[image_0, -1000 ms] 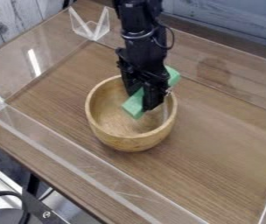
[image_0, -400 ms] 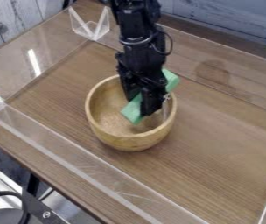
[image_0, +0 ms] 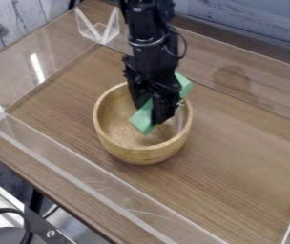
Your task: Put the green block in the brown bowl
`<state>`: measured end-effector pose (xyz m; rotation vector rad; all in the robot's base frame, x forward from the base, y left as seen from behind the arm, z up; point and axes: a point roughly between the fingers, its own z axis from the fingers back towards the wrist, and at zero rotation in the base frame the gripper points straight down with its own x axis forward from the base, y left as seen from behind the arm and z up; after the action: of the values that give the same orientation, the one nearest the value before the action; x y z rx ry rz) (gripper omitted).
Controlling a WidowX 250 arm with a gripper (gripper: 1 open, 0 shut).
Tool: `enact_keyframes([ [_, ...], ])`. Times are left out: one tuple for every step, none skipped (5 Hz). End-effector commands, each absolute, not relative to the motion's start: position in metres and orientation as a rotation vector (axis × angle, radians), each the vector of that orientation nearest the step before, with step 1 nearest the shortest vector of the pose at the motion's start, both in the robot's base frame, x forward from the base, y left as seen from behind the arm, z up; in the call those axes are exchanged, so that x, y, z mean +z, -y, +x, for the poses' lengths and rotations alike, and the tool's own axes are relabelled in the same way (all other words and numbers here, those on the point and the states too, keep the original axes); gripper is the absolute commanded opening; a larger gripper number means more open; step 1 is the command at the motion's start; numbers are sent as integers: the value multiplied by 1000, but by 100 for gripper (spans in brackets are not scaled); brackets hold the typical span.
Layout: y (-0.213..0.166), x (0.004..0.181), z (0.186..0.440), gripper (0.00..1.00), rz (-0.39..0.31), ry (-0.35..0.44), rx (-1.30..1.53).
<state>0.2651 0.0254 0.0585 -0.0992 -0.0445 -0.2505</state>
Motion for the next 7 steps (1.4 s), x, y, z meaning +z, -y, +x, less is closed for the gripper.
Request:
enact_keyframes([
  [-26, 78, 271, 0, -67, 124, -241],
  [-30, 74, 268, 0, -85, 137, -262],
  [-34, 71, 265, 0, -106, 154, -278],
  [-35, 73, 262, 0, -114, 134, -273],
  [-34, 75, 260, 0, -122, 114, -270],
  [-33, 74, 259, 100, -128, 123, -266],
  [-32, 83, 259, 100, -138, 148, -258],
])
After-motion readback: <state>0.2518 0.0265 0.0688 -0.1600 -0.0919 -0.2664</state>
